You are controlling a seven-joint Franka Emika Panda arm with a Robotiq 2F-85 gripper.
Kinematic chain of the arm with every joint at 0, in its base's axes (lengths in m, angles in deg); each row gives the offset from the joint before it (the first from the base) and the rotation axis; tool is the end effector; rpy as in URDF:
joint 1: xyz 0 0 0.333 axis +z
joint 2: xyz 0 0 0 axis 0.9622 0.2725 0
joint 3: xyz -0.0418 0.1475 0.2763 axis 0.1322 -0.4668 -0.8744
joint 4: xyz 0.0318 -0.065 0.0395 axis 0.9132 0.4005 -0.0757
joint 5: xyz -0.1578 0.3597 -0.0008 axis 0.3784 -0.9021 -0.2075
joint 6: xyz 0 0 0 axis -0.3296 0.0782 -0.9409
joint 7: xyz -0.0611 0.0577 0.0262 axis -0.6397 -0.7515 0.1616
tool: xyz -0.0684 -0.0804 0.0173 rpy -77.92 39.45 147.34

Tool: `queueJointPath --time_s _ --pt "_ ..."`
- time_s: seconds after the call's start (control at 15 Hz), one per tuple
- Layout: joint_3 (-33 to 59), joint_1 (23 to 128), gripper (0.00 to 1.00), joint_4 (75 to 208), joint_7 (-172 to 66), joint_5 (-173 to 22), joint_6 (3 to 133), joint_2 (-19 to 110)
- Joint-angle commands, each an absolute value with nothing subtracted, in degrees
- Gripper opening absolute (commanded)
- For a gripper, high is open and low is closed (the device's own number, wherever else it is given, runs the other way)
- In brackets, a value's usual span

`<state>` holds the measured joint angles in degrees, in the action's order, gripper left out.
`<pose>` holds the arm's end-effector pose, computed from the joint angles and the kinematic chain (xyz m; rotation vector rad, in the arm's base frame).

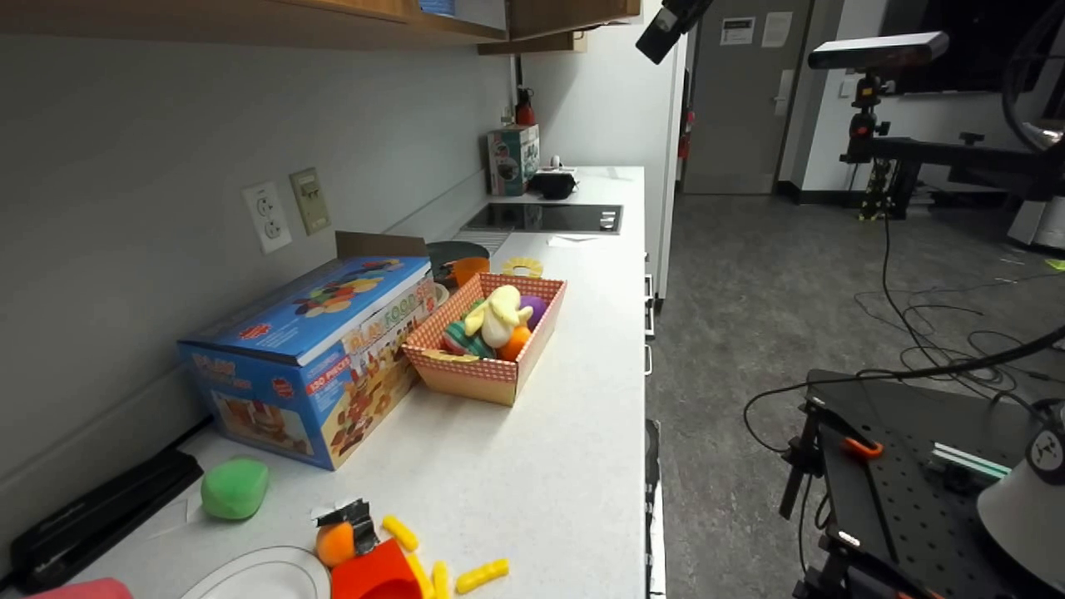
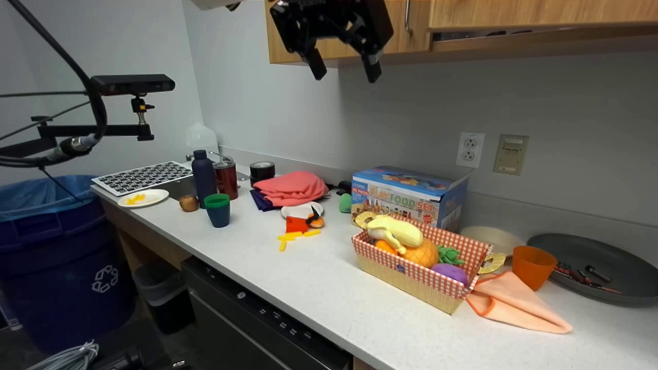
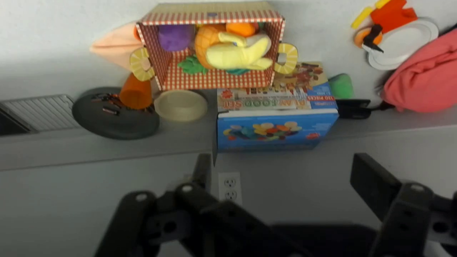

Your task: Open the cabinet door

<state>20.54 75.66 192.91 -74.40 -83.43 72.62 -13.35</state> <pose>0.3711 -0.0814 0.5907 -2.9011 -0.1122 -1.0128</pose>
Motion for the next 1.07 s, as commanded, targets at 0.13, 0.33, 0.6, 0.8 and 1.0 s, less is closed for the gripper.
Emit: queueJointPath --time_s 0.13,0.33,0.6,0.8,1.0 --pt "23.38 81.88 1.0 196.66 -77.4 -89.05 88.37 -17.13" --pt "22.69 80.87 1.0 196.86 -73.49 -87.9 99.19 -14.08" --pt "22.94 81.05 1.0 196.72 -72.05 -86.34 98.87 -13.63" --pt "22.93 81.02 1.0 196.71 -71.83 -86.36 99.09 -13.39" --pt "22.88 81.31 1.0 195.98 -72.02 -86.18 100.62 -12.62"
